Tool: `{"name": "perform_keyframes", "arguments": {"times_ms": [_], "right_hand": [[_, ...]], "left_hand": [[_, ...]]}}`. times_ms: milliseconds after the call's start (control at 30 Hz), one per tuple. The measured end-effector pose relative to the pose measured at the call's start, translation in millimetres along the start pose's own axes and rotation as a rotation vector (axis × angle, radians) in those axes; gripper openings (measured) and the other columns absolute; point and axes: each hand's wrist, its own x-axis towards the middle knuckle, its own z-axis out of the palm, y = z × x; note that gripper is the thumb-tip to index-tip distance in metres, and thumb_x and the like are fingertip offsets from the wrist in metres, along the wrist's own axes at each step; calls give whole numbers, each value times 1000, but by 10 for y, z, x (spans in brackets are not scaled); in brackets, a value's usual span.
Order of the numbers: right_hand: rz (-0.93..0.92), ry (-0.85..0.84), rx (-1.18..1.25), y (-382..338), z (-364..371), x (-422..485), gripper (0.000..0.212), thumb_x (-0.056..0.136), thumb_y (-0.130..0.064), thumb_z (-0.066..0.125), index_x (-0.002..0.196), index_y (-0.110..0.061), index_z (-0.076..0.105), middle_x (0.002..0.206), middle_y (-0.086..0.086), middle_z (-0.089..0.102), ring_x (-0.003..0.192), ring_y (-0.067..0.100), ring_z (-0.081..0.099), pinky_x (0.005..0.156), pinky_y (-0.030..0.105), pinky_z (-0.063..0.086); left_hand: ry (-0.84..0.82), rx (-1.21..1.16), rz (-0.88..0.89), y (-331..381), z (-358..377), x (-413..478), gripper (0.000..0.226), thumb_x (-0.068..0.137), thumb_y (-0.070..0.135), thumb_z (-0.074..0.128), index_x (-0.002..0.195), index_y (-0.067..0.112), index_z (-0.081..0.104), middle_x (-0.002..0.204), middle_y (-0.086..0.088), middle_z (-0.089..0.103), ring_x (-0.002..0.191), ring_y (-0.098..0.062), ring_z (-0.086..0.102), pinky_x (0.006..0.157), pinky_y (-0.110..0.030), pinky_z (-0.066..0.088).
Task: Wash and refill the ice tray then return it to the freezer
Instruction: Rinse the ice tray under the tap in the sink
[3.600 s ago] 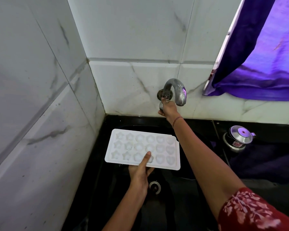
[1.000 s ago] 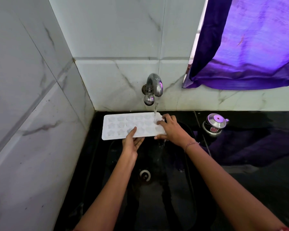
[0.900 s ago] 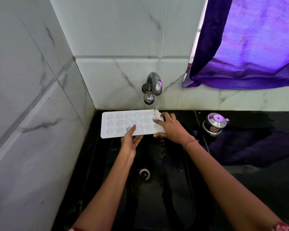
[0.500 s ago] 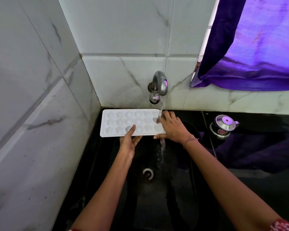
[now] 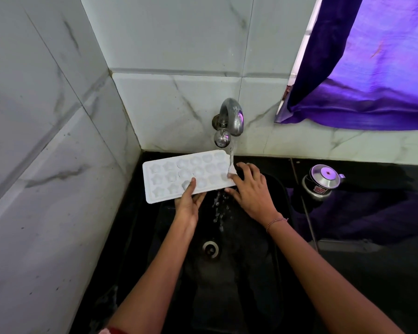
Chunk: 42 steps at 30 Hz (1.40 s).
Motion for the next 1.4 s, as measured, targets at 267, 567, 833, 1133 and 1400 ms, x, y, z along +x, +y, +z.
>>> {"name": "perform_keyframes", "arguments": {"times_ms": [267, 567, 833, 1133, 1400], "right_hand": [[3, -20, -14, 11, 48, -79, 49, 93, -55, 40, 126, -23, 54, 147, 12, 36, 139, 34, 26, 107, 49, 28], [-16, -42, -4, -68, 46, -75, 54, 92, -56, 40, 127, -17, 54, 148, 12, 35, 140, 34, 24, 110, 48, 24], [11, -178, -5, -91, 168, -145, 57, 93, -59, 33, 138, -25, 42, 152, 7, 24, 141, 30, 16, 111, 45, 22], [33, -267, -44, -177, 325, -243, 53, 95, -51, 38, 137, -19, 39, 148, 5, 28, 137, 26, 24, 107, 43, 31], [159, -248, 15, -147, 348, -226, 49, 95, -40, 45, 138, -17, 37, 144, 6, 31, 131, 27, 30, 103, 42, 36]], "left_hand": [[23, 2, 30, -65, -10, -50, 53, 83, 3, 66, 132, 8, 47, 123, -14, 61, 100, -26, 63, 72, -35, 57], [-11, 32, 89, -66, 5, -64, 43, 82, 2, 66, 122, 13, 52, 119, -11, 62, 96, -23, 65, 72, -34, 58], [34, 112, 211, -73, -25, -86, 55, 79, -1, 70, 129, 6, 50, 123, -11, 61, 107, -25, 62, 67, -30, 59], [124, 736, 492, -252, -122, -59, 50, 73, 14, 79, 117, 6, 57, 118, -11, 64, 109, -23, 62, 87, -26, 46], [80, 809, 438, -373, -226, -97, 65, 75, 19, 77, 129, 11, 42, 122, -10, 61, 111, -25, 60, 90, -30, 48]]}}
